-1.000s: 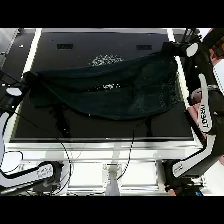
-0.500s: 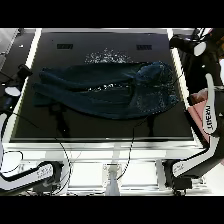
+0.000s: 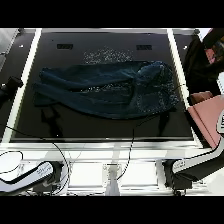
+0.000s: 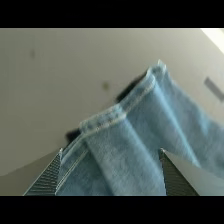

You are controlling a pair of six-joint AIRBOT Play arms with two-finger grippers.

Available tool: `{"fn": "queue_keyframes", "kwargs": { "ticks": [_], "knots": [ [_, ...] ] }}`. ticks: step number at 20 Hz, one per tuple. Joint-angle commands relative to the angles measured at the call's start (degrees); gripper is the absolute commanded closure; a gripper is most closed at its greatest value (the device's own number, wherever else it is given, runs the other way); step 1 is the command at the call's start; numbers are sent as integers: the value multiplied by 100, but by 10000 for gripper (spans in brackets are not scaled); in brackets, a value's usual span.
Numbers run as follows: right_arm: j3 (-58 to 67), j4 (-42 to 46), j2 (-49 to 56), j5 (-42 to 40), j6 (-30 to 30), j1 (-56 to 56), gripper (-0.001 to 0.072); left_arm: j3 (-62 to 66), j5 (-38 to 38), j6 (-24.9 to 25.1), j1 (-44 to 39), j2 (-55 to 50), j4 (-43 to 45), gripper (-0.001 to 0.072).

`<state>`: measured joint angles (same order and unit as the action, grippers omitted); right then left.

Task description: Fold the clothes and pants, and hang the long-sleeved shirts on hangers.

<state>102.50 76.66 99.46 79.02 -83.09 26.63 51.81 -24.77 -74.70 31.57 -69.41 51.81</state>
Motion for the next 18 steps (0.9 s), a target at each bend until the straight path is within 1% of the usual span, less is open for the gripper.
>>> {"fn": "queue_keyframes", "kwargs": {
  "ticks": [1, 2, 5, 7, 9, 11, 12, 14, 15, 16, 17, 18],
  "knots": [
    [-72, -308, -79, 1602, 214, 584, 583, -2, -507, 81, 155, 85, 83, -2],
    [-72, -437, -223, 1663, 236, 636, 670, -2, -509, 79, 155, 114, 85, -2],
    [-337, -492, -1075, 1512, 293, 610, 675, -2, -448, 81, 240, 271, 92, 1],
    [-1012, -413, -2026, 1180, 498, 625, 675, -2, -450, 81, 385, 413, 90, 1],
    [-2061, -181, -3029, 1145, 634, 636, 675, -2, -511, 81, 518, 553, 90, 8],
    [-3379, -173, -4057, 1067, 632, 634, 675, -2, -518, 81, 575, 638, 92, 8],
    [-3989, -192, -4524, 922, 627, 634, 675, -2, -533, 81, 573, 656, 87, 8],
    [-5047, -221, -5305, 181, 605, 634, 675, -2, -632, 79, 566, 660, 87, 8],
    [-5442, -273, -5565, -413, 605, 634, 630, -4, -673, 79, 566, 658, 90, 8],
    [-5727, -400, -5709, -1126, 570, 634, 454, -4, -721, 76, 566, 660, 85, 8],
    [-5904, -511, -5724, -1720, 328, 634, 331, -4, -789, 76, 566, 660, 87, 8],
    [-6046, -603, -5617, -2210, 7, 634, 320, -4, -872, 76, 566, 658, 87, 8]
  ]
}}
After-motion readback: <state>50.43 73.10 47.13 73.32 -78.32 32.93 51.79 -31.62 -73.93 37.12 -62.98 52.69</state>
